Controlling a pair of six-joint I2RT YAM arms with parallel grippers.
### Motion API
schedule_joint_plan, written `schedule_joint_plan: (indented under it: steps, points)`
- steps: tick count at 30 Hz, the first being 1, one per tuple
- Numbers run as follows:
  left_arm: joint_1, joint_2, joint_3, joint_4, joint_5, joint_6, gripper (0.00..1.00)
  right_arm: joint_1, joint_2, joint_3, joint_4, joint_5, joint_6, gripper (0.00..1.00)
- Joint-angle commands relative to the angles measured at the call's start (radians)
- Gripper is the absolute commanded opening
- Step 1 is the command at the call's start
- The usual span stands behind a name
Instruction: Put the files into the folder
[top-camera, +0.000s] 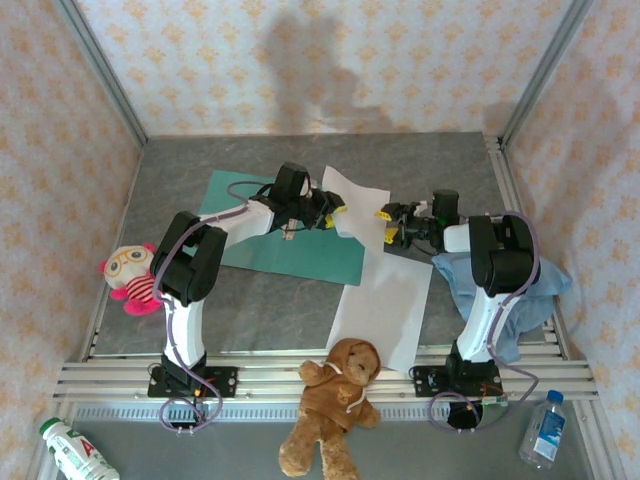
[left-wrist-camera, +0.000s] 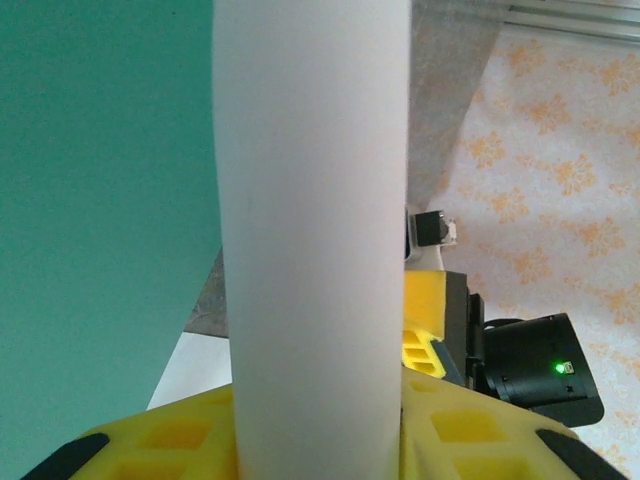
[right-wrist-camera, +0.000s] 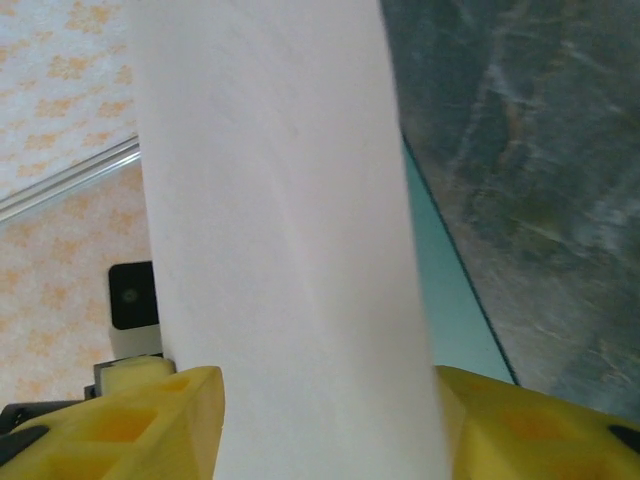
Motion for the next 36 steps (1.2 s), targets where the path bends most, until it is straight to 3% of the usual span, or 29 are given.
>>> schedule_joint_plan:
  steps: [1,9,18,28,36]
  points:
    - [0.008,-0.054,-0.013,0.028,0.032,-0.011,0.36,0.006,0.016,-0.006,0.114,-0.027,0.044,0.52]
    - [0.013,-0.062,-0.012,0.007,0.043,0.008,0.36,0.009,-0.025,-0.003,0.058,-0.021,-0.002,0.38]
    - [0.019,-0.063,-0.011,0.018,0.061,0.011,0.36,0.031,0.023,0.029,-0.042,-0.036,-0.073,0.46]
    - [0.022,-0.069,-0.006,0.024,0.098,0.012,0.36,0.039,0.048,0.055,-0.082,-0.058,-0.107,0.47]
    - [0.023,-0.111,-0.020,0.027,0.108,0.006,0.36,0.040,0.050,0.051,-0.009,-0.069,-0.050,0.47]
